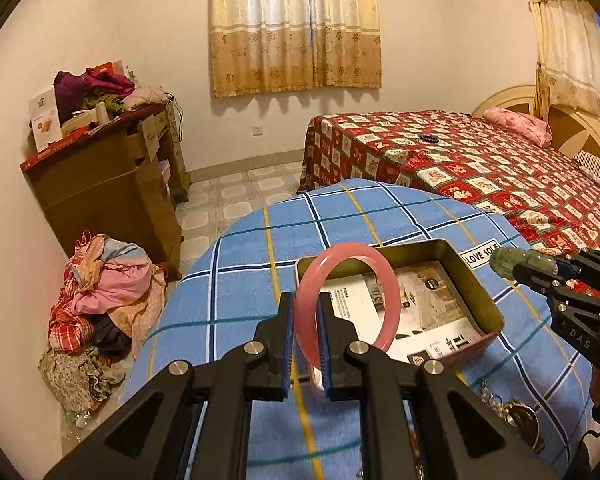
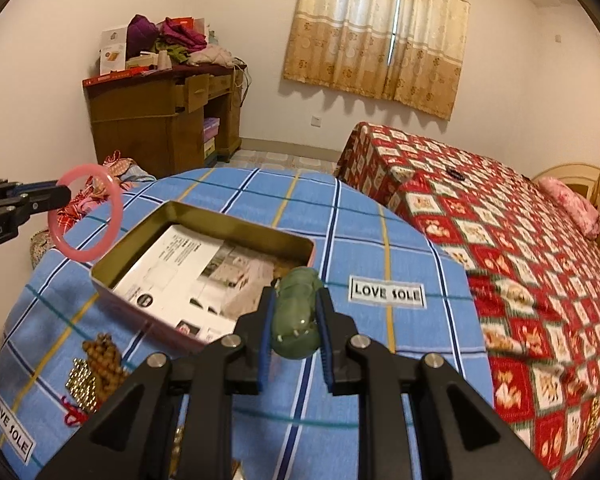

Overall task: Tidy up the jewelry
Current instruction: 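Carry the pink bangle with the left tool while the right tool carries the jade bangle to the tin, then open the left tool over the tin while the right tool releases the jade bangle inside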

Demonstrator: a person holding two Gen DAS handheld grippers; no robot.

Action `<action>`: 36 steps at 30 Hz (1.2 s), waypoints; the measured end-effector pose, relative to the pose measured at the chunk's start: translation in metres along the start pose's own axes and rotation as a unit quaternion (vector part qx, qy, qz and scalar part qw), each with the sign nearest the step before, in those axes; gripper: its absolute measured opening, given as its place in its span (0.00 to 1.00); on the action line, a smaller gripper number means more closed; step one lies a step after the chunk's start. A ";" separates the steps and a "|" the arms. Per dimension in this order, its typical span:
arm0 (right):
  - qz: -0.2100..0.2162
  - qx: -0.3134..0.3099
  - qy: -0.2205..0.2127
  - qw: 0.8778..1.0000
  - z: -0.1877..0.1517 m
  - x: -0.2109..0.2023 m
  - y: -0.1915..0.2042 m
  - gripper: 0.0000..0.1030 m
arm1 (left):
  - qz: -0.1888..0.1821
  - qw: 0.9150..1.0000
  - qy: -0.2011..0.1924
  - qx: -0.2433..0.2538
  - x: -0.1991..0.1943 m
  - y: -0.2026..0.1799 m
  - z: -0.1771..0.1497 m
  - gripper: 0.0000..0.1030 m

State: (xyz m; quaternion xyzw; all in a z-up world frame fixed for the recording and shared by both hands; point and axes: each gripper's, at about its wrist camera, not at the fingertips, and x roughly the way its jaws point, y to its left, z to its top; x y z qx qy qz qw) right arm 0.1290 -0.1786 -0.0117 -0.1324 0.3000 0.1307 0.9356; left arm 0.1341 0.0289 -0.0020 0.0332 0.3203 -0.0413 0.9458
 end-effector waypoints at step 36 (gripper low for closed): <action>-0.001 -0.057 0.019 0.998 0.021 0.076 0.029 0.38 | 0.020 0.997 0.059 0.034 0.085 -0.013 0.011 0.56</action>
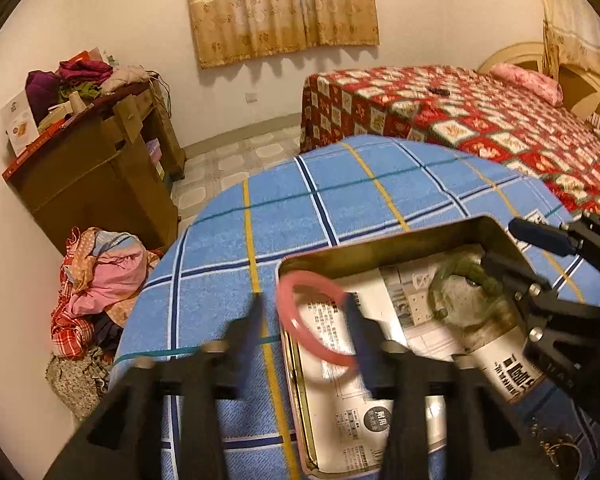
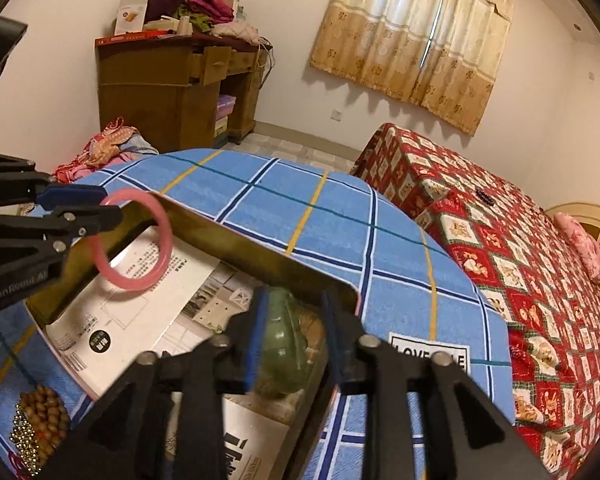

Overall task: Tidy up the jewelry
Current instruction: 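Open the left tool over the tin while the right tool releases the jade bangle inside, then move both tools back from the tin toward the remaining jewelry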

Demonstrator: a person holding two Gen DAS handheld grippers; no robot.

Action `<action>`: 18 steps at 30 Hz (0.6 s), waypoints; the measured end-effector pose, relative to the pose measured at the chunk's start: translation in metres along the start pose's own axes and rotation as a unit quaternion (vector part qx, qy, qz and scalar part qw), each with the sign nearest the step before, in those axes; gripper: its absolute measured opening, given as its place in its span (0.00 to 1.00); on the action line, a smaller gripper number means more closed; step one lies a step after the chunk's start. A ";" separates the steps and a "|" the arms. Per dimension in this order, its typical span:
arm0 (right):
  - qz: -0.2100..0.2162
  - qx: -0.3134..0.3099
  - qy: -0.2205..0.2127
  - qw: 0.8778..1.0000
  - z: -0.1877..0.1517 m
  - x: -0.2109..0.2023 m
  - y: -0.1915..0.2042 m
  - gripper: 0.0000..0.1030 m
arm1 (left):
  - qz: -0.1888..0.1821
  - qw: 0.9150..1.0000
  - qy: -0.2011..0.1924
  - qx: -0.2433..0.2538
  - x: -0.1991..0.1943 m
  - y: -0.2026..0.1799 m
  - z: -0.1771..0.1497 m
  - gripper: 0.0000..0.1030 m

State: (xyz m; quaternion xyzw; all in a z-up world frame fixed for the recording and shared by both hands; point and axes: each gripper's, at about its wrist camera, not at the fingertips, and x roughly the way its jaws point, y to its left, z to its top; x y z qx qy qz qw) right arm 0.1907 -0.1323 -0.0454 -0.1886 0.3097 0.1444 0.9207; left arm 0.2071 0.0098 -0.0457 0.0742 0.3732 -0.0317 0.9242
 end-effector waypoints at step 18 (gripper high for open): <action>-0.021 0.021 -0.005 1.000 -0.008 -0.021 -0.004 0.60 | 0.022 0.999 -0.014 -0.027 -0.020 0.016 -0.016 0.64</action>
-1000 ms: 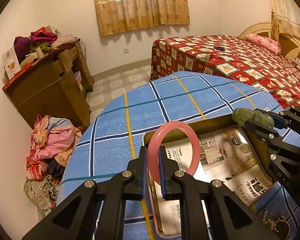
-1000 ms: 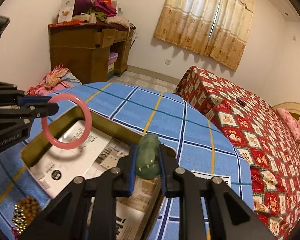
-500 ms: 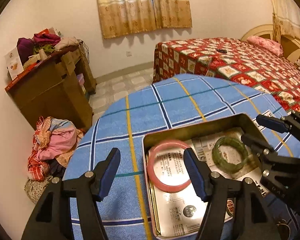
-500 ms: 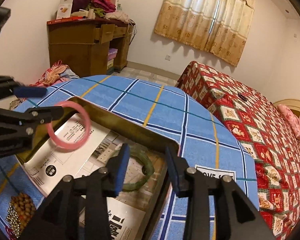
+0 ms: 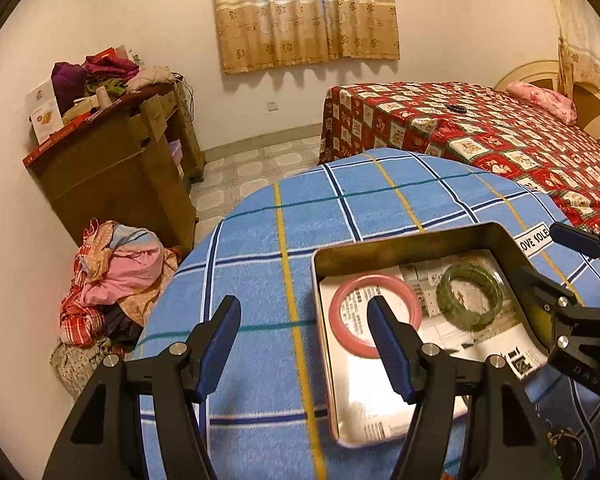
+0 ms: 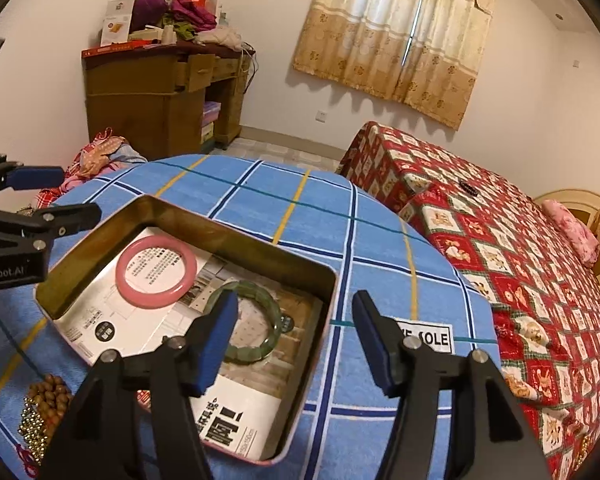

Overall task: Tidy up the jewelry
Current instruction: 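Move both tools back from the tin toward the remaining jewelry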

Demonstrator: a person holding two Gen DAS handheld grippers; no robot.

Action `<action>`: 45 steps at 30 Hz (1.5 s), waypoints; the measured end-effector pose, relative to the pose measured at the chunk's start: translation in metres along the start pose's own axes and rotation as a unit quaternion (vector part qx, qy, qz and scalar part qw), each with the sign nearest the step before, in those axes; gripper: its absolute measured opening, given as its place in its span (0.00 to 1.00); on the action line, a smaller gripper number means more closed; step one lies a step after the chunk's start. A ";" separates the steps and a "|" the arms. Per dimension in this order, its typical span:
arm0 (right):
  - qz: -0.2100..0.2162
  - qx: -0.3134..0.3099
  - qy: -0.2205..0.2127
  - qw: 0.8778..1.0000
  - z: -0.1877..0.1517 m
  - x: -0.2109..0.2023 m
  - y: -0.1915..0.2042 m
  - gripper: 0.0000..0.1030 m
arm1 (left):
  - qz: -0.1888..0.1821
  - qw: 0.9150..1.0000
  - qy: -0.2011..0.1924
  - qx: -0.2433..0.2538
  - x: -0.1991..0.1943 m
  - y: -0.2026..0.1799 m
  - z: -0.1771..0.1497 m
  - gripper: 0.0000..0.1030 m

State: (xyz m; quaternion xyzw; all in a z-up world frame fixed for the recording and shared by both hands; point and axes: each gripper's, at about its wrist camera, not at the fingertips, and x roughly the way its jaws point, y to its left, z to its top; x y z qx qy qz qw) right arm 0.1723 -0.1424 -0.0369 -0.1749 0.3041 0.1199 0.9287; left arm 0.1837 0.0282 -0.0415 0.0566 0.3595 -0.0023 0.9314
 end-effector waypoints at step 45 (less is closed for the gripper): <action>0.009 0.039 0.058 0.998 -0.104 -0.074 0.009 0.66 | -0.046 0.998 0.039 0.019 -0.054 -0.042 -0.104 0.64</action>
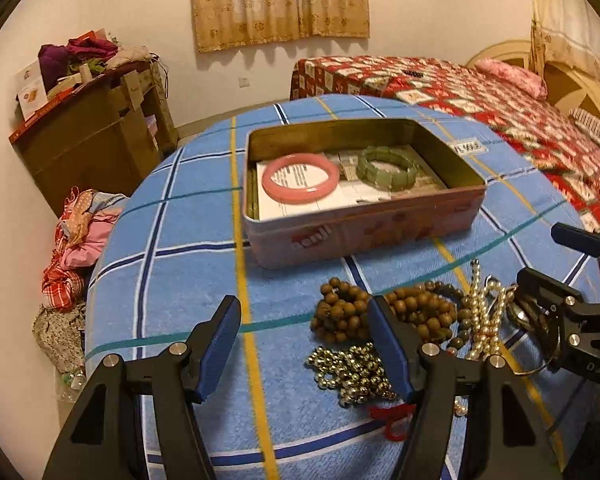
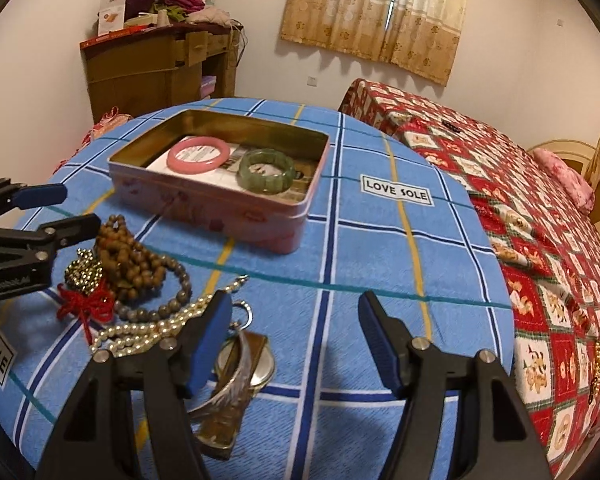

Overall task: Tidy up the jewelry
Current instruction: 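Move both tools back from the tin toward the remaining jewelry, then grasp the brown wooden bead strand with the left tool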

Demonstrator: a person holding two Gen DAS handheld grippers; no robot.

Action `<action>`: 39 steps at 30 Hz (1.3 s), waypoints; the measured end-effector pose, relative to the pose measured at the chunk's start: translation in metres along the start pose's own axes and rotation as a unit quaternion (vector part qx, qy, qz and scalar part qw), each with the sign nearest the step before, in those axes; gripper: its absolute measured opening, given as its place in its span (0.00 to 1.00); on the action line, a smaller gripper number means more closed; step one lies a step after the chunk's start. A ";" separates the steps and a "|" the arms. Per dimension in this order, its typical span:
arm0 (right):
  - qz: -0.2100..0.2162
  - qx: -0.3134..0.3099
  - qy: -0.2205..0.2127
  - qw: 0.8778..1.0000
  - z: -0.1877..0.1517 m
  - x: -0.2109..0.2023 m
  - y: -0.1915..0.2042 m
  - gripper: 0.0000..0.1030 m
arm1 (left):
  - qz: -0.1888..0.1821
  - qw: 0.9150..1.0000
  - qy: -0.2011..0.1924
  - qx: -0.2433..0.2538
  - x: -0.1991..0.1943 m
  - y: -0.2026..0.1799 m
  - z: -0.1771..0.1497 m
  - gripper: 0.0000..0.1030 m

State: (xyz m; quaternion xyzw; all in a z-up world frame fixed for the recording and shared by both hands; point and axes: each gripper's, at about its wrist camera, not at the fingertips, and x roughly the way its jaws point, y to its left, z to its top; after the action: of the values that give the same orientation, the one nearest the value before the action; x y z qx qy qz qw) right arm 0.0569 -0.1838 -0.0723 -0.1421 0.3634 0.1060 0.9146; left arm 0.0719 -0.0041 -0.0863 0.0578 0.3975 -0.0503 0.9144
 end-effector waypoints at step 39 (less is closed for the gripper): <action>-0.001 0.019 0.018 1.000 -0.015 0.014 -0.006 0.14 | -0.005 0.999 0.003 -0.033 0.002 0.006 0.004 0.66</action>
State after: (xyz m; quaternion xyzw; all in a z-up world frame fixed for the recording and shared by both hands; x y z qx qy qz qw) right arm 0.0588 -0.1931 -0.0916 -0.1266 0.3820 0.0958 0.9104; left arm 0.0773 0.0013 -0.0850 0.0259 0.4019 -0.0412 0.9144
